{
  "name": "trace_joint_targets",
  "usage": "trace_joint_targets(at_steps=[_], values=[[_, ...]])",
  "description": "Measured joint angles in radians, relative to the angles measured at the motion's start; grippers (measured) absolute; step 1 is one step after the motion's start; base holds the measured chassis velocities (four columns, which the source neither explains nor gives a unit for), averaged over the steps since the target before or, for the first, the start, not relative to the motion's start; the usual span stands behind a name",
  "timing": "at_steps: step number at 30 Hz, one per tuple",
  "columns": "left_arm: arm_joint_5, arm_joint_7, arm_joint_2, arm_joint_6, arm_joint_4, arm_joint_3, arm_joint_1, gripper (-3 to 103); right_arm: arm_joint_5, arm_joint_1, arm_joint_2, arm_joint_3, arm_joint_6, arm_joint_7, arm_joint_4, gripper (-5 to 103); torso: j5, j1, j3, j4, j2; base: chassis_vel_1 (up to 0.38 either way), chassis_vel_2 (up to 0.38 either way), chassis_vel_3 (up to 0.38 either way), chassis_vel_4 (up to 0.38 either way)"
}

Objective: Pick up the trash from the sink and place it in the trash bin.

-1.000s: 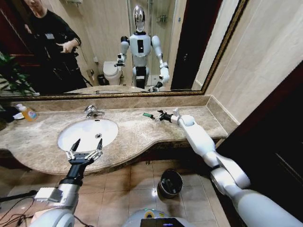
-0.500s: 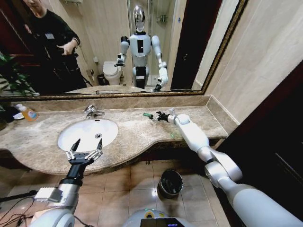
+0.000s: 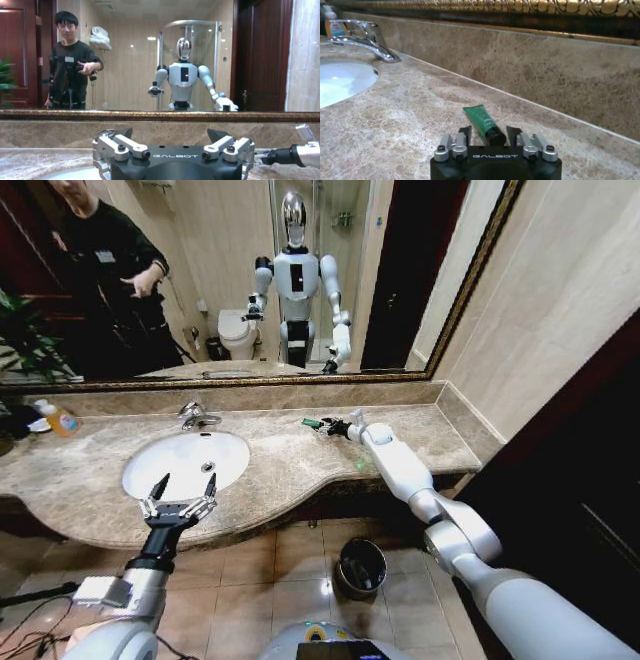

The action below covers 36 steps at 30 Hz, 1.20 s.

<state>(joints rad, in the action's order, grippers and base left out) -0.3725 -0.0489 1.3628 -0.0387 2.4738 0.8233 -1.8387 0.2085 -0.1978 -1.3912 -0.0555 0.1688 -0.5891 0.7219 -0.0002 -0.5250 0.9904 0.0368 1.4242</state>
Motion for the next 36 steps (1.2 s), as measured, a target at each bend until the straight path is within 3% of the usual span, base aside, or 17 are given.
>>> trace_joint_targets(at_steps=[2,4,6,9,20,25,27,33,36], values=[[0.000,0.000,0.000,0.000,0.000,0.000,0.000,100,0.001,-0.001,-0.001,0.001,0.006,0.004,0.004,37,0.0000,0.000,0.000,0.0000,0.000,0.000,0.000,0.000,0.000],[0.000,0.000,0.000,0.000,0.000,0.000,0.000,100,0.001,-0.001,-0.001,0.001,0.008,0.005,0.004,37,0.0000,0.000,0.000,0.0000,0.000,0.000,0.000,0.000,0.000],[0.000,0.000,0.000,0.000,0.000,0.000,0.000,100,0.002,-0.001,-0.002,0.001,0.011,0.006,0.007,22,0.0000,0.000,0.000,0.0000,0.000,0.000,0.000,0.000,0.000],[0.000,0.000,0.000,0.000,0.000,0.000,0.000,100,0.006,-0.001,-0.001,0.001,0.011,0.009,0.013,20,0.0001,0.000,0.000,0.0000,0.000,0.000,0.000,0.000,0.000],[0.000,0.000,0.000,0.000,0.000,0.000,0.000,100,0.072,-0.028,0.028,0.011,0.033,0.066,0.103,20,0.0002,0.000,0.000,0.0001,0.000,0.000,0.000,0.000,0.000],[0.000,0.000,0.000,0.000,0.000,0.000,0.000,100,0.134,-0.079,0.084,0.024,0.059,0.119,0.235,20,0.0002,0.000,0.000,0.0001,0.000,0.000,0.000,0.000,0.000],[0.000,0.000,0.000,0.000,0.000,0.000,0.000,100,0.205,-0.144,0.132,0.034,0.072,0.204,0.363,20,0.0004,0.000,0.000,0.0000,0.000,0.000,0.000,0.000,0.000],[0.000,0.000,0.000,0.000,0.000,0.000,0.000,100,0.308,-0.260,0.203,0.035,0.088,0.328,0.560,20,0.0005,0.000,0.000,0.0000,0.000,0.000,0.000,0.000,0.000],[0.000,0.000,0.000,0.000,0.000,0.000,0.000,100,0.335,-0.306,0.232,0.018,0.096,0.351,0.630,20,0.0004,0.000,0.000,0.0000,0.000,0.000,0.000,0.000,0.000]])
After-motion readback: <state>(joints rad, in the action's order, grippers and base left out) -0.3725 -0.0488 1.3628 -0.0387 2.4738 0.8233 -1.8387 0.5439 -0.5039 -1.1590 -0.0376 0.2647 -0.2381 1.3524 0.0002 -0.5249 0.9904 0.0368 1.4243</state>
